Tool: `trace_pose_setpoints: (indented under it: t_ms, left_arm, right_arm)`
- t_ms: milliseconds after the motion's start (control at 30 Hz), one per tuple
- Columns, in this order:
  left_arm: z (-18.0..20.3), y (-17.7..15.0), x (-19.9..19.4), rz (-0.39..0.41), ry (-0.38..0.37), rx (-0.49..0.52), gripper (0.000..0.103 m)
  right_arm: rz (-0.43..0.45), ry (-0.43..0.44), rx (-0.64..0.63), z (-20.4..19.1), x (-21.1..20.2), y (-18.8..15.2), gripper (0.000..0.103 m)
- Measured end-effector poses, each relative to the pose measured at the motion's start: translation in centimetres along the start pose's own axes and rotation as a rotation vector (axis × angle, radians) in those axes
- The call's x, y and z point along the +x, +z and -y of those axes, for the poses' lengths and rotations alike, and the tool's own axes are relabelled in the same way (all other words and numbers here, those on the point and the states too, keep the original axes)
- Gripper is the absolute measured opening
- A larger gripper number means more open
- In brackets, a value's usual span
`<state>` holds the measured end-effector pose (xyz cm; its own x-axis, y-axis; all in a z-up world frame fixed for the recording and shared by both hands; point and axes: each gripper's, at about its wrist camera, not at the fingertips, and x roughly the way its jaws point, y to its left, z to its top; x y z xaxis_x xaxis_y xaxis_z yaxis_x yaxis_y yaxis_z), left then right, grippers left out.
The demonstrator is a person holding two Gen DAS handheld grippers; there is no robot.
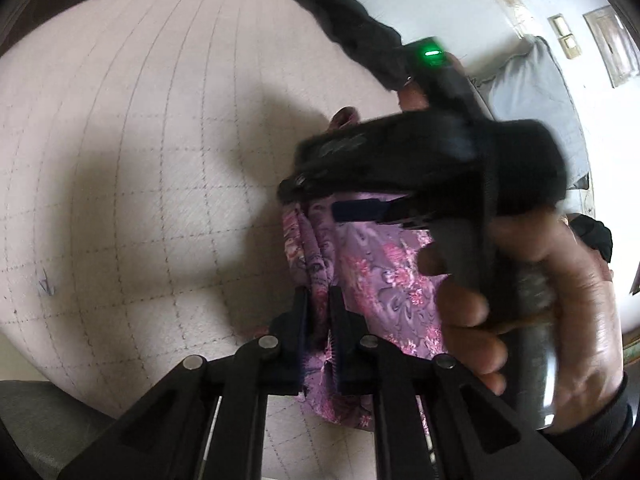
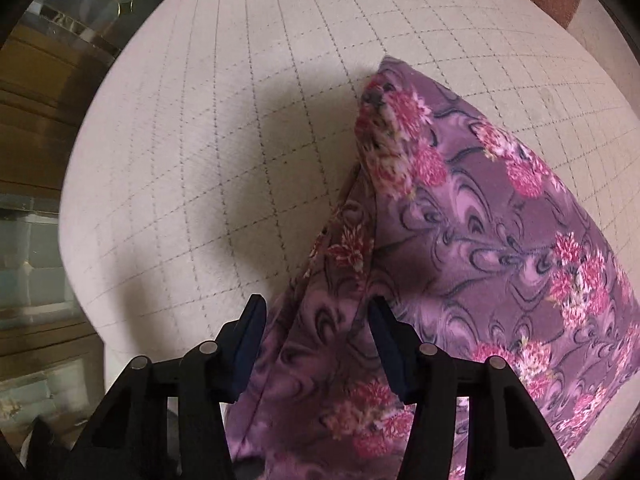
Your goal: Fold small clothes
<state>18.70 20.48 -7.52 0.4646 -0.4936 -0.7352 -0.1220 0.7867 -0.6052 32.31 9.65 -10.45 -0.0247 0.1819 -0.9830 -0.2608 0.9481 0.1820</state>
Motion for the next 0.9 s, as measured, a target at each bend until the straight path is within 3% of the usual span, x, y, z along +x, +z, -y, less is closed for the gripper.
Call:
trace_pose_setpoints:
  t_ms: [33, 100, 133, 167, 200, 367, 533, 700, 900]
  left_arm:
    - [0.0, 0.0, 0.1, -0.005, -0.004, -0.004, 0.009]
    - [0.1, 0.0, 0.2, -0.01, -0.007, -0.013, 0.009]
    - [0.3, -0.1, 0.1, -0.006, -0.006, -0.005, 0.009]
    - [0.7, -0.2, -0.2, 0.002, -0.004, 0.012, 0.009]
    - [1.4, -0.4, -0.6, 0.019, 0.0, 0.041, 0.009]
    - [6.1, -3.0, -4.1, 0.158, 0.029, 0.247, 0.009]
    - [11.1, -6.7, -6.4, 0.206, 0.027, 0.392, 0.009]
    - [17.7, -10.8, -6.6, 0.196, -0.001, 0.537, 0.009]
    - [25.6, -16.5, -3.8, 0.138, -0.04, 0.723, 0.009]
  right_arm:
    - [0.002, -0.02, -0.015, -0.3, 0.2, -0.2, 0.055]
    - [0.022, -0.078, -0.054, -0.8, 0.2, -0.6, 0.036]
    - [0.033, -0.085, -0.063, -0.8, 0.0, -0.9, 0.031]
    - [0.045, -0.076, -0.063, -0.6, -0.5, -1.2, 0.02]
    - [0.057, -0.065, -0.059, -0.2, -1.1, -1.5, 0.017]
    - [0.199, 0.082, -0.02, 2.1, -6.1, -4.1, 0.015]
    - [0.381, 0.292, 0.066, 7.9, -11.6, -10.0, 0.014]
    - [0.531, 0.475, 0.2, 16.0, -15.5, -16.9, 0.014]
    - [0.668, 0.566, 0.354, 25.3, -16.8, -26.1, 0.014]
